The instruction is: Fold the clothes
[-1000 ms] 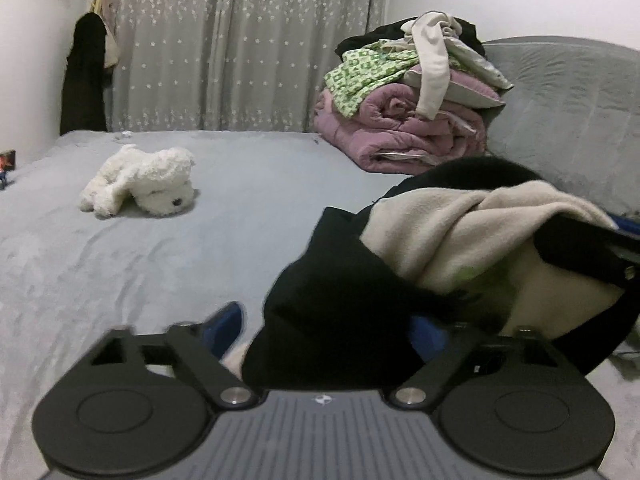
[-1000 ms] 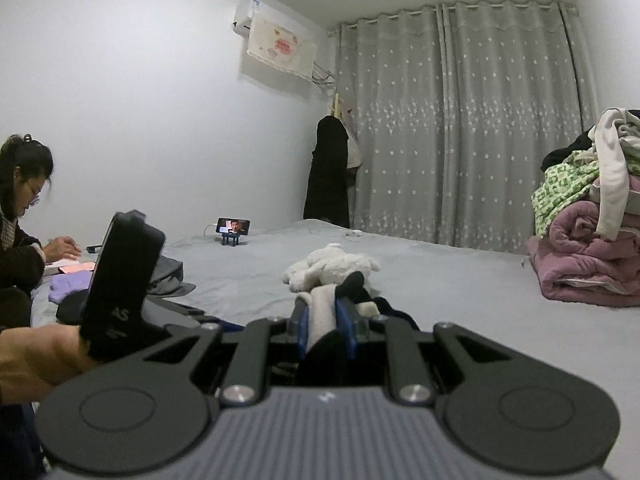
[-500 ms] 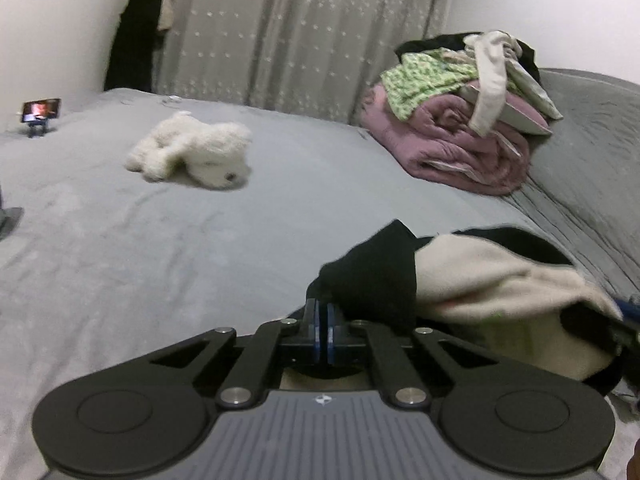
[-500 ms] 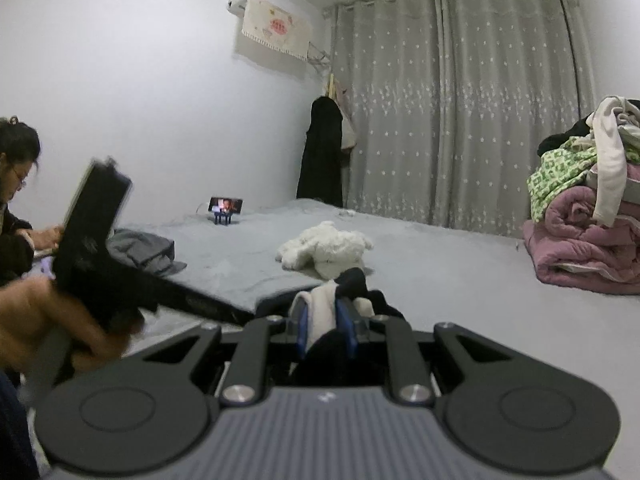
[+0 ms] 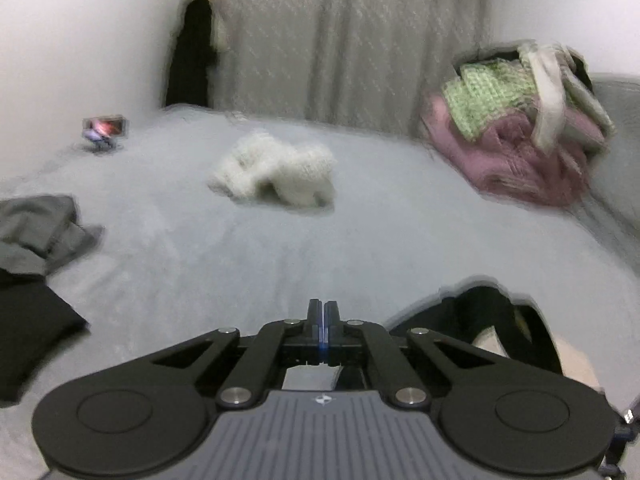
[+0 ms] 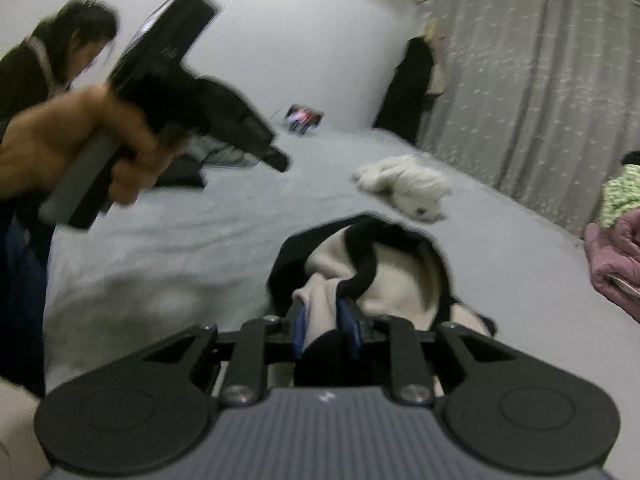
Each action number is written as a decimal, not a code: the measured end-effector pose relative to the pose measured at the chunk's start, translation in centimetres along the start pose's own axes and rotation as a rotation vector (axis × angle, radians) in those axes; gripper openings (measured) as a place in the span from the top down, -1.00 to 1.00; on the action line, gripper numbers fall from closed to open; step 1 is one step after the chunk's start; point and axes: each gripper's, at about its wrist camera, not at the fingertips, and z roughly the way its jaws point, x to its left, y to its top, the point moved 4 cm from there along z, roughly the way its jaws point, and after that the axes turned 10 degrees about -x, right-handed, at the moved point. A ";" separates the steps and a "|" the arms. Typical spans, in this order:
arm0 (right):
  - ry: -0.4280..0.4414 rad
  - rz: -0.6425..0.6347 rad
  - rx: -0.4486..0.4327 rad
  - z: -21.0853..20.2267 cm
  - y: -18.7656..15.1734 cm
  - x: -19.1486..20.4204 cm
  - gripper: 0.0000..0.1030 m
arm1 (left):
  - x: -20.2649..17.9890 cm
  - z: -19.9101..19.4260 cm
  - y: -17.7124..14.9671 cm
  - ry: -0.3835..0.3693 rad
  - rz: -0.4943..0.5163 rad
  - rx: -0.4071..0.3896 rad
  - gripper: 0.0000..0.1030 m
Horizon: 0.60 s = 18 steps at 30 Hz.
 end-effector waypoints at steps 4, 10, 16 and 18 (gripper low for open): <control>0.097 -0.027 0.029 0.2 -0.2 1.5 0.56 | -0.4 1.1 -1.4 -0.037 -0.020 0.100 0.45; 0.064 -0.019 0.039 -0.3 -0.1 0.5 0.50 | -1.5 1.3 -1.7 -0.070 0.042 0.120 -0.14; -0.046 0.033 0.067 -0.8 -0.6 -2.5 0.17 | -2.5 1.1 -2.3 -0.099 0.122 0.138 -0.40; -0.066 0.057 0.071 -1.2 -0.8 -3.4 0.12 | -3.2 1.2 -2.3 -0.116 0.173 0.120 -0.45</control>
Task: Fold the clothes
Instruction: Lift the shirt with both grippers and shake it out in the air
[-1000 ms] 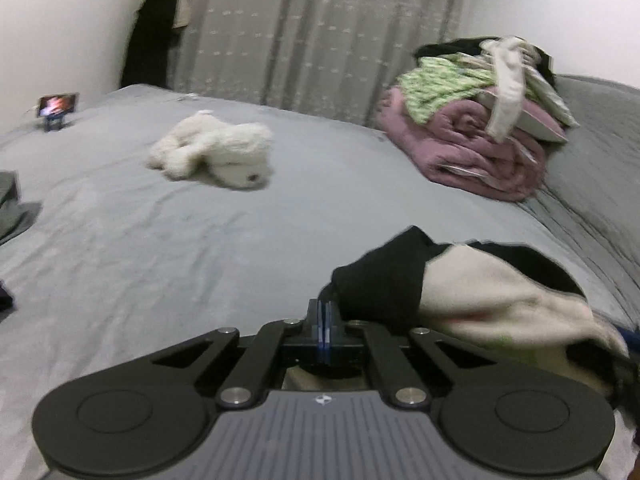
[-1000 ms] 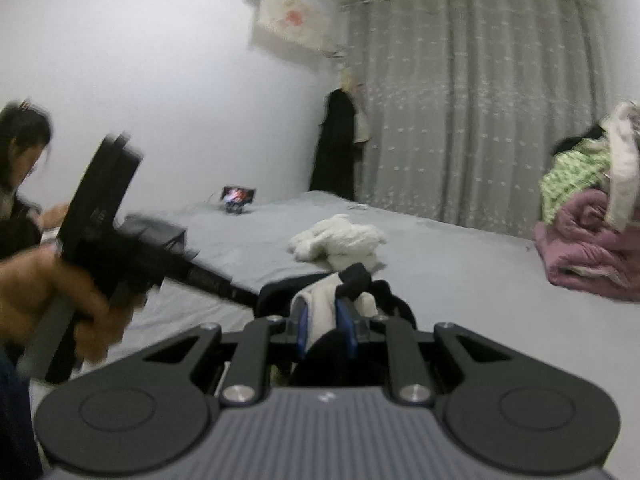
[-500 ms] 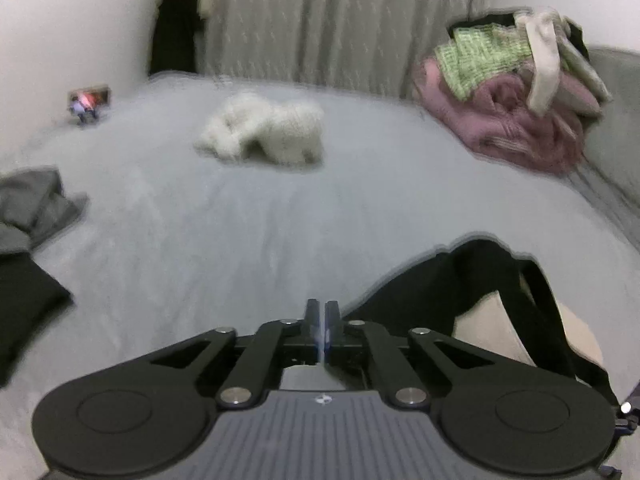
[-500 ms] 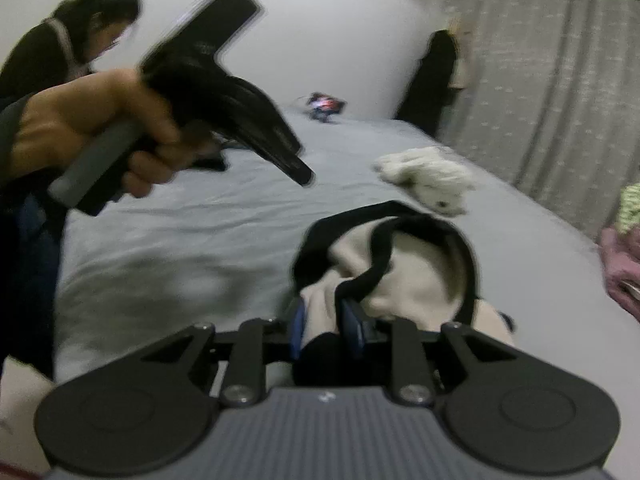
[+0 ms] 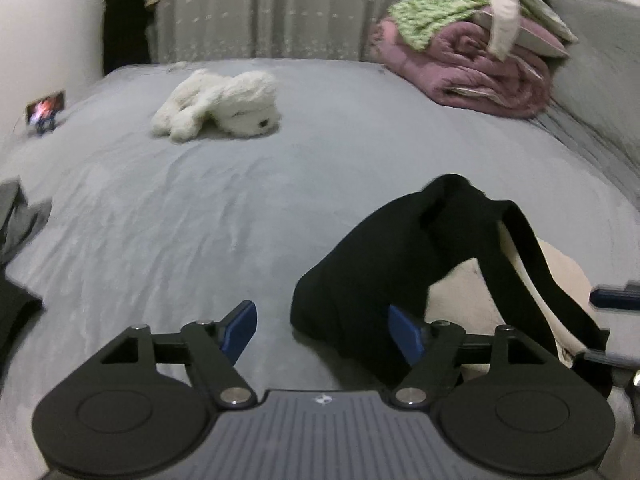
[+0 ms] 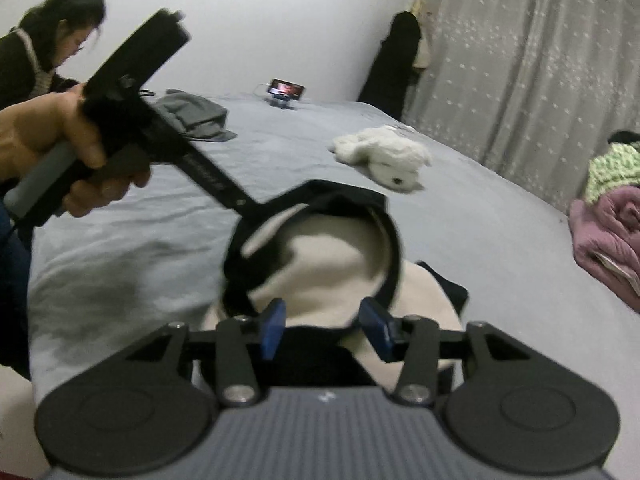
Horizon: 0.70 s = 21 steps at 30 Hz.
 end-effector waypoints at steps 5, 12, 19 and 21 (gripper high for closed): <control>0.118 0.080 0.042 -1.1 -1.1 -1.5 -0.09 | -1.4 1.6 0.4 -0.015 0.116 -0.030 -0.48; 0.064 -0.005 0.134 0.6 -2.7 -0.6 0.26 | -3.3 3.1 0.2 -0.091 0.204 -0.042 0.70; -0.109 0.000 -0.006 -1.2 -0.7 -2.6 0.79 | -1.0 -0.3 3.2 -0.060 0.097 -0.165 0.86; -0.265 -0.076 -0.062 -2.2 0.0 -3.4 0.80 | 0.4 -1.6 3.9 -0.017 0.077 -0.206 0.87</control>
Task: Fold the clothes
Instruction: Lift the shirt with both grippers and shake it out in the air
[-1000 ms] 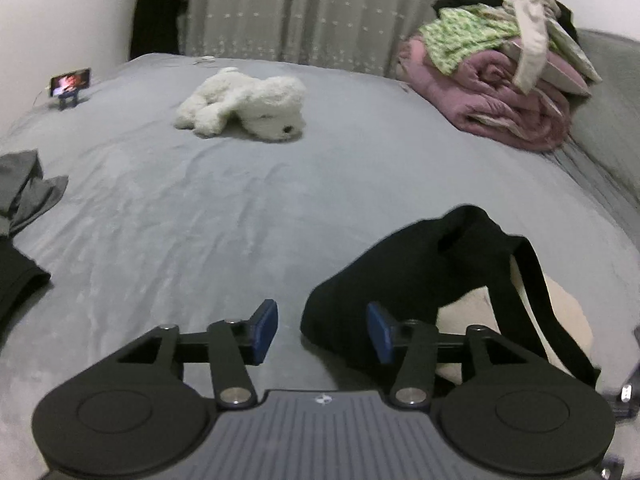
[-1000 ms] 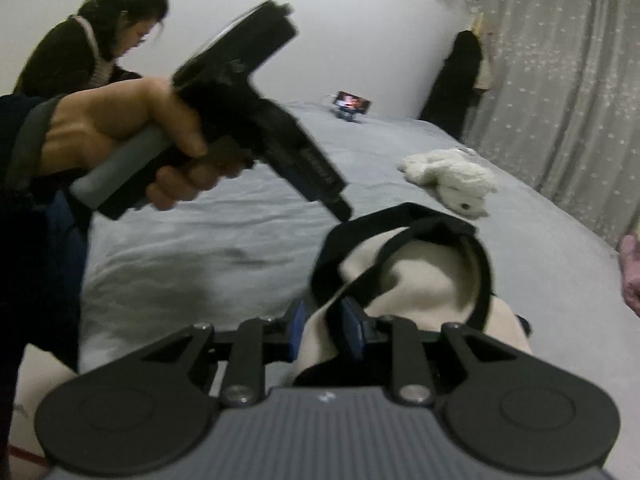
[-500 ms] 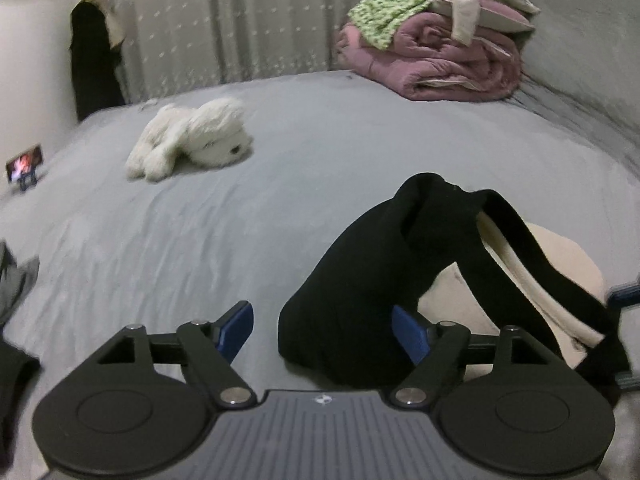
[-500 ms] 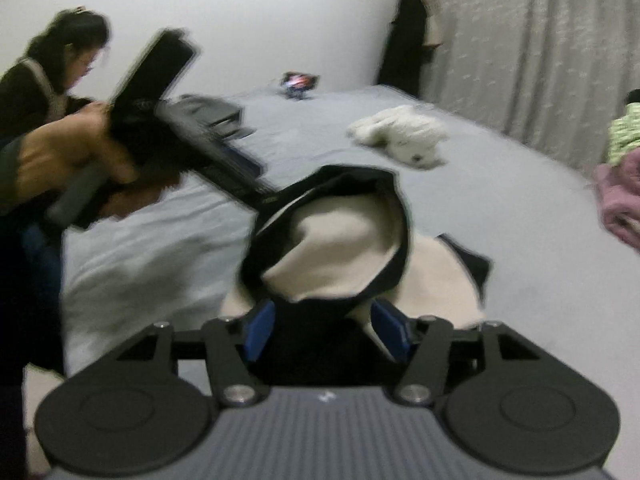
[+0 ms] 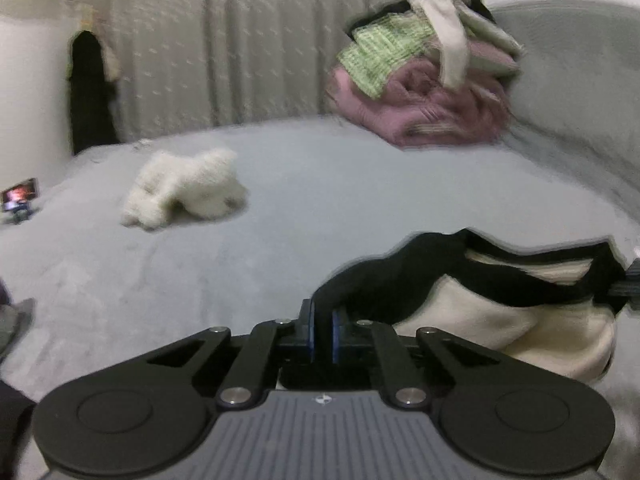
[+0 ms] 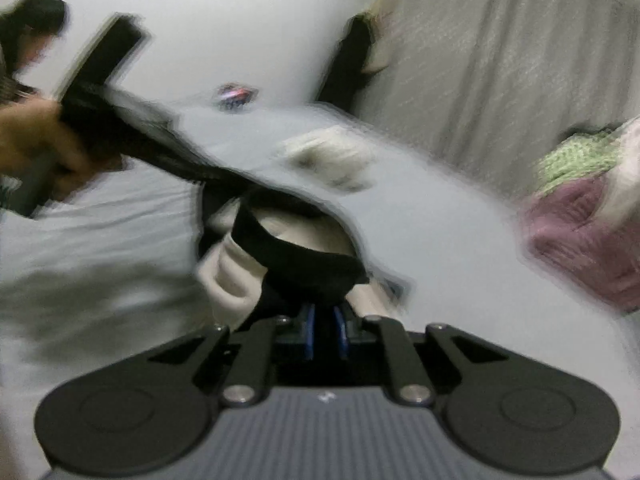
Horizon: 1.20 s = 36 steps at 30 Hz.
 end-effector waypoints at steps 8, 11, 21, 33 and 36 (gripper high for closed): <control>-0.453 -0.220 -0.168 -2.2 2.7 -1.3 0.80 | 1.8 -6.1 3.4 0.080 0.003 -0.224 0.87; -0.531 -0.245 -0.236 -3.5 4.4 -0.8 0.81 | 2.0 -8.9 4.9 0.084 -0.020 -0.302 0.87; -0.678 -0.278 -0.500 -10.4 13.0 0.0 0.81 | 3.8 -20.6 11.4 0.065 -0.120 -0.565 0.87; -0.796 -0.283 -0.706 -19.2 19.3 -0.9 0.81 | 4.3 -29.4 13.1 -0.034 -0.169 -0.686 0.87; -0.777 -0.283 -0.657 -18.2 18.4 -1.5 0.81 | 3.9 -26.9 12.8 0.018 -0.130 -0.636 0.86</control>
